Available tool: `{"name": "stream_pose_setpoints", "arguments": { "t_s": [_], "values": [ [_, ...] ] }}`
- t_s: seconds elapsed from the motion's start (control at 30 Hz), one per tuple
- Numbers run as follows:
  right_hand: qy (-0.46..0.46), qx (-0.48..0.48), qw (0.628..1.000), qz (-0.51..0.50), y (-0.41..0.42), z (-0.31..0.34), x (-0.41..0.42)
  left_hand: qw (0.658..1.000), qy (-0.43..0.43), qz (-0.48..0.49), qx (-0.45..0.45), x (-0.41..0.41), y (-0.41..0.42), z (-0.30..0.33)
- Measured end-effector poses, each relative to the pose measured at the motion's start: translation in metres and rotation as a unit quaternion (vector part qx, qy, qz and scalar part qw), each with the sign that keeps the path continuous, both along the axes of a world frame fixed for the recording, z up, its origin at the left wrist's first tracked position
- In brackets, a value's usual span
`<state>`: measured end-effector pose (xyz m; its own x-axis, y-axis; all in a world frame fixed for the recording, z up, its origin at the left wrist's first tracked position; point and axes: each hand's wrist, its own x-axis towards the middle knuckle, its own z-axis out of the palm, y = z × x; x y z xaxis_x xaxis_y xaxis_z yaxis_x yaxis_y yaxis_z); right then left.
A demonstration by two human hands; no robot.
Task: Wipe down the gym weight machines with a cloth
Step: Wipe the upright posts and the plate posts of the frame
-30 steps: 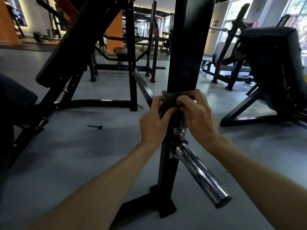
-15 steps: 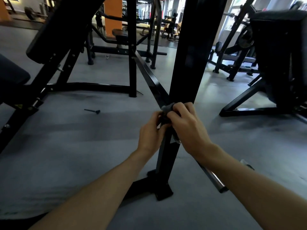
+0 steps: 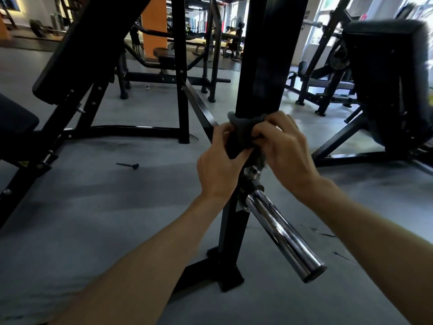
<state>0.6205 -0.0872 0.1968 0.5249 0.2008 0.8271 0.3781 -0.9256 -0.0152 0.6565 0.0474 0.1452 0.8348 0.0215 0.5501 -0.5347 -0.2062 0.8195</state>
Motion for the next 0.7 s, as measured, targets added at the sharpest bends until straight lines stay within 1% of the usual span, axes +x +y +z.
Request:
{"name": "stream_pose_setpoints", "arguments": {
  "t_s": [0.13, 0.17, 0.23, 0.3, 0.33, 0.4, 0.47, 0.5, 0.57, 0.63, 0.7],
  "values": [
    [0.073, 0.015, 0.997, 0.018, 0.003, -0.023, -0.004, 0.999, 0.043, -0.016, 0.018, -0.007, 0.006, -0.026],
    [0.090, 0.019, 0.996, 0.020, 0.003, -0.021, -0.004, 0.999, 0.046, -0.018, 0.020, -0.007, 0.008, -0.025],
    [0.108, -0.009, 0.994, 0.025, 0.002, -0.010, -0.006, 0.998, 0.041, -0.020, 0.030, -0.006, 0.010, -0.013],
    [0.077, -0.067, 0.995, 0.006, 0.001, 0.009, -0.007, 0.999, 0.023, 0.007, 0.035, -0.006, 0.007, 0.013],
    [0.053, -0.079, 0.995, -0.001, 0.000, 0.021, -0.006, 0.998, 0.009, 0.035, 0.041, -0.007, 0.004, 0.029],
    [0.008, -0.080, 0.997, -0.005, 0.000, 0.044, -0.003, 0.993, -0.028, 0.098, 0.057, -0.007, -0.003, 0.052],
    [-0.021, -0.079, 0.997, -0.005, -0.003, 0.051, 0.001, 0.987, -0.067, 0.128, 0.073, -0.007, -0.006, 0.059],
    [-0.037, -0.072, 0.997, -0.005, -0.007, 0.046, 0.004, 0.985, -0.082, 0.131, 0.076, -0.006, -0.006, 0.056],
    [-0.057, -0.023, 0.998, -0.001, -0.009, 0.029, 0.008, 0.986, -0.086, 0.122, 0.067, 0.000, -0.005, 0.044],
    [-0.056, 0.023, 0.998, 0.004, -0.007, 0.013, 0.009, 0.991, -0.070, 0.101, 0.056, 0.003, -0.004, 0.033],
    [-0.039, 0.037, 0.999, 0.007, -0.005, -0.005, 0.006, 0.993, -0.048, 0.082, 0.070, -0.002, -0.001, 0.020]
  ]
}}
